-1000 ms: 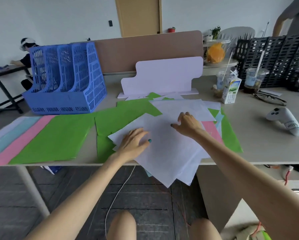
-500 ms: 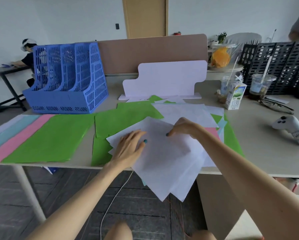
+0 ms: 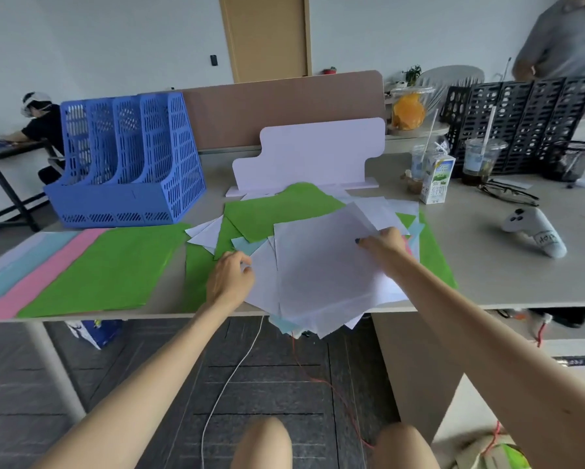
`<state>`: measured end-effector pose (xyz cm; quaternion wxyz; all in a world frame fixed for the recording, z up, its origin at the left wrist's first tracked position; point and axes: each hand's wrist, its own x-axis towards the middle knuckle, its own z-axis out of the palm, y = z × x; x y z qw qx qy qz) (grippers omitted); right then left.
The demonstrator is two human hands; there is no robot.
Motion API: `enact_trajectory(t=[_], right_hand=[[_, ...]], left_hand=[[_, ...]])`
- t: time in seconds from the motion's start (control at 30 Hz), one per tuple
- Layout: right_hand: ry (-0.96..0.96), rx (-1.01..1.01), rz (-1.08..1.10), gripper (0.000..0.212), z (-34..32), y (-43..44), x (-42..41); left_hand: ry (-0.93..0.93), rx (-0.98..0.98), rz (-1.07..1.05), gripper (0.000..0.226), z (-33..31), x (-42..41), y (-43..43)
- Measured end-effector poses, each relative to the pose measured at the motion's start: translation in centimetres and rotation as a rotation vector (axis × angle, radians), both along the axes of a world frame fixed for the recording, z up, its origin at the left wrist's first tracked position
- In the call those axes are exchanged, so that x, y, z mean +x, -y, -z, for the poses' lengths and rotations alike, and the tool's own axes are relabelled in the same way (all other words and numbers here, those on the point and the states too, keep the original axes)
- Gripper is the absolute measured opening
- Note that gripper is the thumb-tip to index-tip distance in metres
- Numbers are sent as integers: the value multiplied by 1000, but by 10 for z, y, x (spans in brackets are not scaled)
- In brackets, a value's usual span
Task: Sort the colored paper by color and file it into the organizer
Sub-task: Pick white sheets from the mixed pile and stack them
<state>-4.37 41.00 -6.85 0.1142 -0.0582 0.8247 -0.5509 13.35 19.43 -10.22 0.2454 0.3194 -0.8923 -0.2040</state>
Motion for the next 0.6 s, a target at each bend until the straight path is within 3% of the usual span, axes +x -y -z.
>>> enact_trajectory(t=[0.13,0.27,0.37,0.47,0.6], right_hand=[[88,22,-95,31,-6,6,8],[135,203,-153,35,-11,7,16],[116,194,-110,41,-5,6,15],[69,187,-4,32,-1,1,14],[117,51,87,28,6,3,11]], left_hand=[[81,-55,-122,17,-8,1,5],[260,-11,-110,35,-13,-5,15],[308,105,-129,33,-23,-9,16],[309,215,-132,38,-28,-13,19],[164,480,-115,9,-25,-16,24]])
